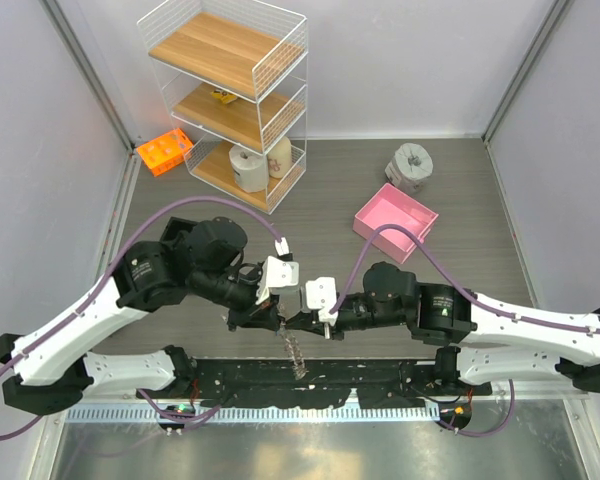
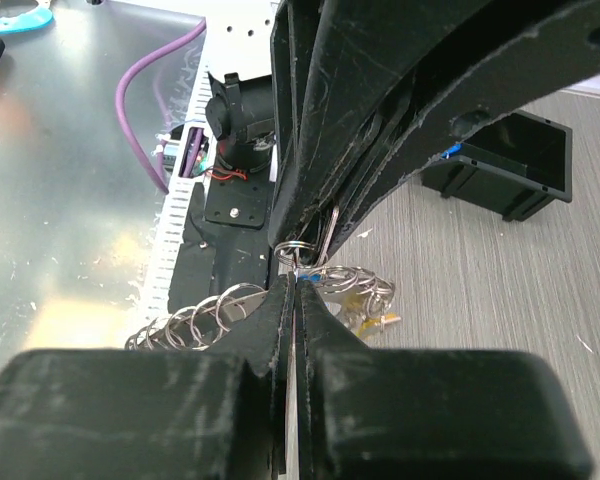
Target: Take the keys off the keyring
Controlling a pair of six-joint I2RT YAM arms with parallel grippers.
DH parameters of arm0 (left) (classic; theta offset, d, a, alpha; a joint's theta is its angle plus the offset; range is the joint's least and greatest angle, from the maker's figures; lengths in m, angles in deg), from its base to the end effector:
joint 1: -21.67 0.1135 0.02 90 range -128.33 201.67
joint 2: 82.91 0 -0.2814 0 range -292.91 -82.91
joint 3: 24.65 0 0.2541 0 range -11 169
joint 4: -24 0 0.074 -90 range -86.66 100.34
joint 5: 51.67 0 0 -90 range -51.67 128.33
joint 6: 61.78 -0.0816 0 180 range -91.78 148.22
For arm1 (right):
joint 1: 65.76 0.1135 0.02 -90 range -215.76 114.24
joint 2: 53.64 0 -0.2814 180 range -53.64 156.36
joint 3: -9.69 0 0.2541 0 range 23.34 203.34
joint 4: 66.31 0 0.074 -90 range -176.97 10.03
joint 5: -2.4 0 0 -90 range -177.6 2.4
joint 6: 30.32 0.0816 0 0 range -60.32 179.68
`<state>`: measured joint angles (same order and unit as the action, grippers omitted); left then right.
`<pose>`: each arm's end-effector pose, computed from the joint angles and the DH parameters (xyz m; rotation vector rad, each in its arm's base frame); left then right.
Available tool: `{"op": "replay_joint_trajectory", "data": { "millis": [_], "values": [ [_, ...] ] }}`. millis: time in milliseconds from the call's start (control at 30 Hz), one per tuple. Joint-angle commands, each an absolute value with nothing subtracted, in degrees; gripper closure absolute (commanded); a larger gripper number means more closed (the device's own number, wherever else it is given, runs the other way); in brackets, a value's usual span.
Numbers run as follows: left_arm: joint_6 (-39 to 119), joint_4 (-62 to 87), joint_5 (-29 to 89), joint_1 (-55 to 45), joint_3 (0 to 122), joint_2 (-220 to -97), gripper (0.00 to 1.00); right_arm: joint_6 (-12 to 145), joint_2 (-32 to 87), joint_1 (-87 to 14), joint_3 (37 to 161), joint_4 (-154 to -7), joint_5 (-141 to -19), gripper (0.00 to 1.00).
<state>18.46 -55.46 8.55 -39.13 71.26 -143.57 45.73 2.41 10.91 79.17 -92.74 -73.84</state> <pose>0.0590 -0.1886 0.4045 1.6329 1.8336 -1.0294 0.0409 0.2568 0.3715 -1.4762 1.2043 0.9804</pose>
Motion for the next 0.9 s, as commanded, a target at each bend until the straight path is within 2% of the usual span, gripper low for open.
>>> {"op": "replay_joint_trajectory", "data": {
  "millis": [0,267,467,867],
  "values": [
    [16.7,-52.41,5.55,-39.33,73.2,-144.25,1.0,45.0,3.05,11.24,82.14,-92.71,-74.6,0.95],
    [15.21,-52.41,1.87,-39.33,72.77,-143.64,1.0,47.28,4.02,10.63,81.88,-92.45,-74.34,0.95],
    [13.19,-51.97,0.98,-39.86,71.1,-141.45,1.0,52.12,3.84,6.41,80.3,-89.9,-69.07,0.95],
    [11.52,-58.21,11.69,-41.96,73.29,-141.18,1.0,55.9,4.28,2.98,80.21,-90.95,-67.83,0.95]
  ]
}}
